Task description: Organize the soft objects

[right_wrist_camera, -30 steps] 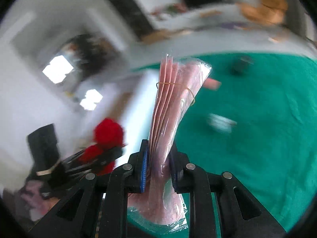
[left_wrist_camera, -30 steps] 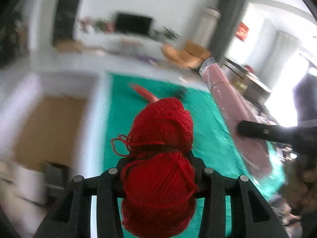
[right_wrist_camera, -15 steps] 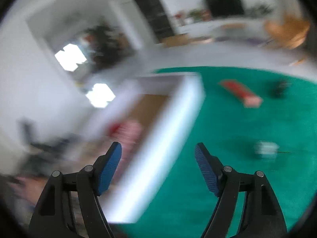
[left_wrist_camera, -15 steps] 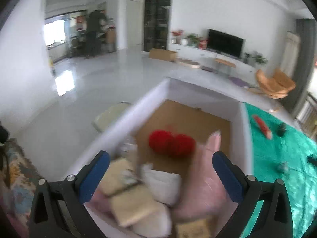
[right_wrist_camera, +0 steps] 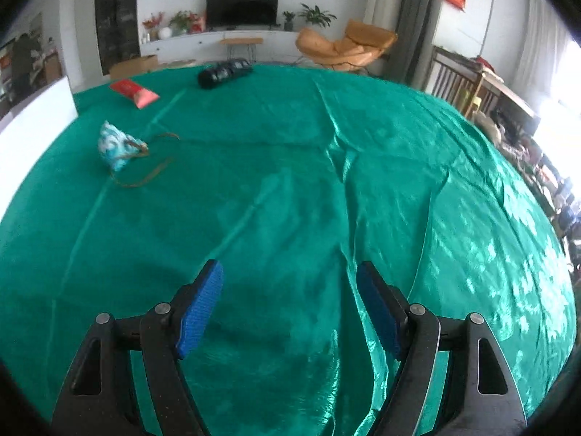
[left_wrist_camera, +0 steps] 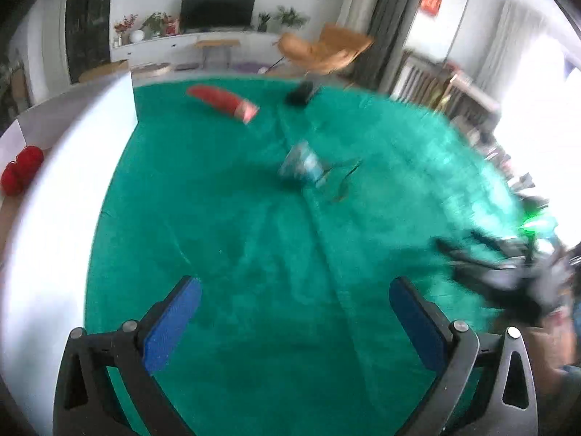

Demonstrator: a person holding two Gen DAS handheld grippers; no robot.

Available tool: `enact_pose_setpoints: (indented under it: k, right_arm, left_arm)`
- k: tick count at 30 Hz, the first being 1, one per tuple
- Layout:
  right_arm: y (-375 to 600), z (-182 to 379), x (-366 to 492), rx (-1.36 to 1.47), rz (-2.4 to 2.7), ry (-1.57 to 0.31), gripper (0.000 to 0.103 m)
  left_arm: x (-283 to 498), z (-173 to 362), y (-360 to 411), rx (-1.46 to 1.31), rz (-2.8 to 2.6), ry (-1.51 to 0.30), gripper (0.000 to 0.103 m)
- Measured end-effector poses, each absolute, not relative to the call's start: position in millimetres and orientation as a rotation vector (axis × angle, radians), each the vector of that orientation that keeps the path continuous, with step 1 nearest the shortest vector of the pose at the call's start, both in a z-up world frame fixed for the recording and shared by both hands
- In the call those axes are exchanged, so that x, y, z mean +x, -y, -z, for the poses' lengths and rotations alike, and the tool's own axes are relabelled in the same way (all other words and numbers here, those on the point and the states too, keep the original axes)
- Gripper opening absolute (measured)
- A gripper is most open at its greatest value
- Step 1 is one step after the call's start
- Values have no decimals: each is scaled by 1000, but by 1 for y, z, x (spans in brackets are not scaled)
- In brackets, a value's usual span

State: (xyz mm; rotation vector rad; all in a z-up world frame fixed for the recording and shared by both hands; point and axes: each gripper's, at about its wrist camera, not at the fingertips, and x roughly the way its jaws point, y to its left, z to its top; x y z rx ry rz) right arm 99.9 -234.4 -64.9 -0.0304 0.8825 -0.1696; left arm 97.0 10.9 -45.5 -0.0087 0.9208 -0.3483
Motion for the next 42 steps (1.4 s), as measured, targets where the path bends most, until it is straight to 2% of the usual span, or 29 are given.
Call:
enact_pose_setpoints:
  k: [5, 11, 13, 42]
  right_arm:
    - [270, 75, 90, 113, 171, -916, 84]
    - [267, 76, 85, 97, 195, -922, 86]
    - [265, 79, 88, 93, 197, -923, 86]
    - [264, 80, 89, 94, 197, -923, 86]
  left_arm:
    - [127, 77, -9, 110, 230, -923, 103]
    - [172, 106, -33, 106, 141, -980, 103]
    - [176, 109, -40, 39, 125, -943, 103]
    - [178, 107, -40, 55, 119, -944, 103]
